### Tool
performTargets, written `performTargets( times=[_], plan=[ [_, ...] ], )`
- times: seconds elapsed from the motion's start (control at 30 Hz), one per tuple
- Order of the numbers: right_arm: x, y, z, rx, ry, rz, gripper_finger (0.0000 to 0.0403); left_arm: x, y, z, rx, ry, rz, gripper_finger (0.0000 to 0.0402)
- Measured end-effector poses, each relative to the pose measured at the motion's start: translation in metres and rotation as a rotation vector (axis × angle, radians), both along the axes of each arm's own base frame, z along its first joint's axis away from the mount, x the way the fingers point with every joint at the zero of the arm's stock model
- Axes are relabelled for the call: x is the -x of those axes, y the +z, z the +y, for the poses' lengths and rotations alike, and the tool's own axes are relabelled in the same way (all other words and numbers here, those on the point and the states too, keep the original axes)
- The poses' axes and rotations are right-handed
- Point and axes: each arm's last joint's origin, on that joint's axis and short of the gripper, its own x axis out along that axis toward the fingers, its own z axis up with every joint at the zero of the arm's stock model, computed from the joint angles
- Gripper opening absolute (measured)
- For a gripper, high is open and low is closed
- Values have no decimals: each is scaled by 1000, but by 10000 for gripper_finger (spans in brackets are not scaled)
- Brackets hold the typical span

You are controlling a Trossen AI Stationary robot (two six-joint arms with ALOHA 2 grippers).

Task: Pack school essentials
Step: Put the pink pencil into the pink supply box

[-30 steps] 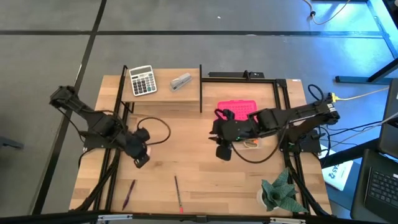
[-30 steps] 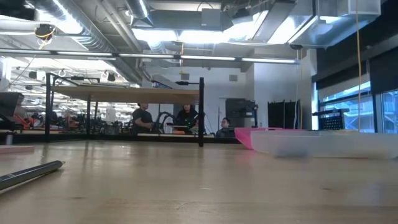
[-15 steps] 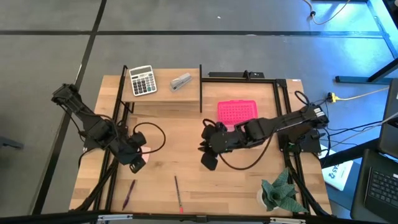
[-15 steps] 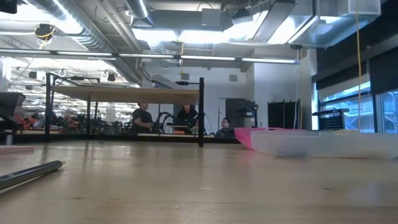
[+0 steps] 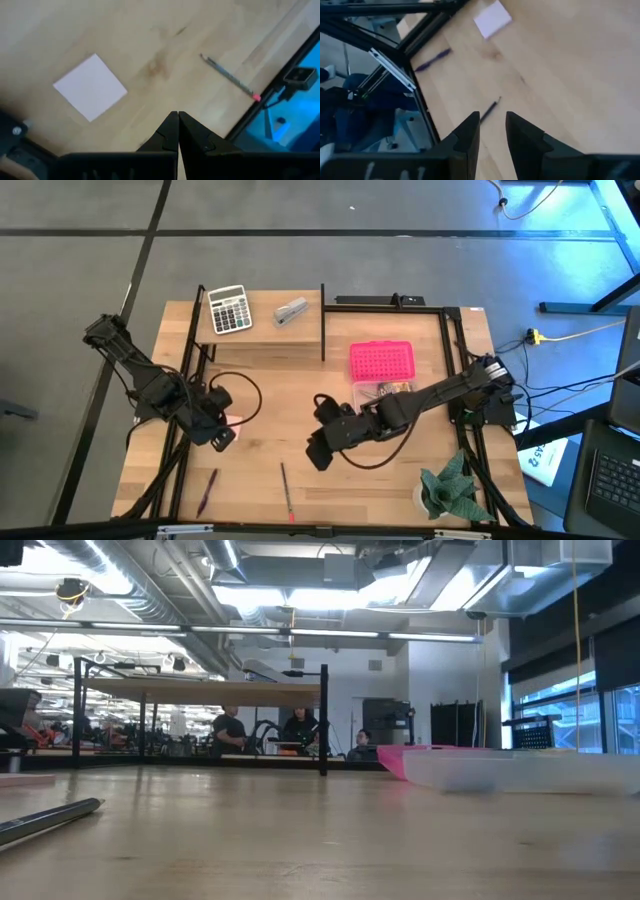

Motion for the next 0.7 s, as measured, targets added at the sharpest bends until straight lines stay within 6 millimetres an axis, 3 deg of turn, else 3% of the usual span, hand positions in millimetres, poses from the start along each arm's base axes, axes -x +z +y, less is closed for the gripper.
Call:
performTargets(
  times=[0.4,0.6,0.7],
  plan=[
    [-3,-14,13,-185,0,77,96,-4,-2,0,-72,35,-47,0],
    [-7,-13,18,-253,-35,37,96,-14,-7,-9,-58,29,-51,0],
    [-9,-17,21,-241,-18,34,96,-21,-7,-19,-54,-56,-108,0]
  ],
)
